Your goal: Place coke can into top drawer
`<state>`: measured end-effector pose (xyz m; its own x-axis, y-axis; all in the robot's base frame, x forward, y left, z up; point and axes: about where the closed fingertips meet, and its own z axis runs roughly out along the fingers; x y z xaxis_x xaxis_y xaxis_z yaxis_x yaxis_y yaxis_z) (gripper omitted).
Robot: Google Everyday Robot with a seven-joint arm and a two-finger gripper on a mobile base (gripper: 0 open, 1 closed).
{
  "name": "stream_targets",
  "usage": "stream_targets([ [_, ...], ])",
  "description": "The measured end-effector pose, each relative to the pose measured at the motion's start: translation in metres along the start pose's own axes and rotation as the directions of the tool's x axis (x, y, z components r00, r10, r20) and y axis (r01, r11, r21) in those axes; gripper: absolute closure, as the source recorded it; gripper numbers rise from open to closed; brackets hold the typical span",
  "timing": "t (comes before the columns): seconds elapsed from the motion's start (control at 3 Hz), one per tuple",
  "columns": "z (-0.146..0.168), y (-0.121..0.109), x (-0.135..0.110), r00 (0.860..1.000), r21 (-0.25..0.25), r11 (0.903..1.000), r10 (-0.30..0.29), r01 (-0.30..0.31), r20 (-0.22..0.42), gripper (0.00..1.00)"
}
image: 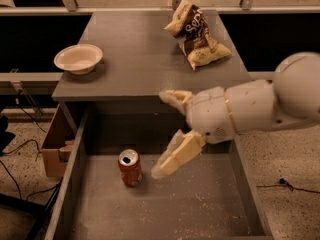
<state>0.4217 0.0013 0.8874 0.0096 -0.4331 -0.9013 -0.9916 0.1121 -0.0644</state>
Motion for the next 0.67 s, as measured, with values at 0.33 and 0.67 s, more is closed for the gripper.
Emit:
stream_targets([
  [0.33,-0.06,-0.005,-0.025,0.976,0.188,0.9753,-0.076,0.116,-0.205,0.0],
  [0.67,-0.122,-0.037,-0.038,0.877,0.418,0.8549,-0.084,0.307,-0.473,0.0],
])
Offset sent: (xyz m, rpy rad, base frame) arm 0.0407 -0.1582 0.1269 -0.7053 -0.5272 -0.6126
